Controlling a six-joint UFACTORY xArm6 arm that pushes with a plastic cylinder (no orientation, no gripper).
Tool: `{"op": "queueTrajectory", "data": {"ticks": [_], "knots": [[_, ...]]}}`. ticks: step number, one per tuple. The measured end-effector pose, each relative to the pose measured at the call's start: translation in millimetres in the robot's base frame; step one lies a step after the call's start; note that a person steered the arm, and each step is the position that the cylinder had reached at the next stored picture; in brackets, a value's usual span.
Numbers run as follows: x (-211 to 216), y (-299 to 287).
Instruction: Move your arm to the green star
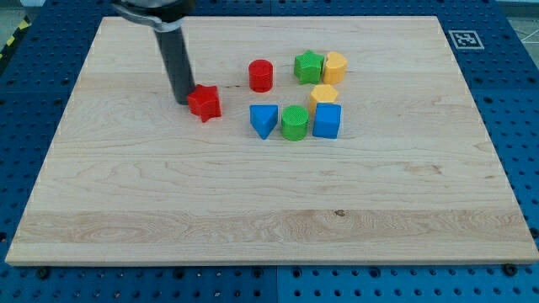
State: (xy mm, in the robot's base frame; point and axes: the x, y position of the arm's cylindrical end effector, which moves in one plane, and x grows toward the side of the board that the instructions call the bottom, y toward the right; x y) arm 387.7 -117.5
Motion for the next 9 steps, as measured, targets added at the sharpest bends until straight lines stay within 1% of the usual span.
{"op": "queueTrajectory", "data": {"ticks": [1,3,4,5,7,8,9], "knots": [[-4.0,25.8],[-4.0,49.0],[-4.0,49.2],[-14.0,49.2],[-54.6,55.4],[-78.5,71.1],[-122.0,79.3]]}}
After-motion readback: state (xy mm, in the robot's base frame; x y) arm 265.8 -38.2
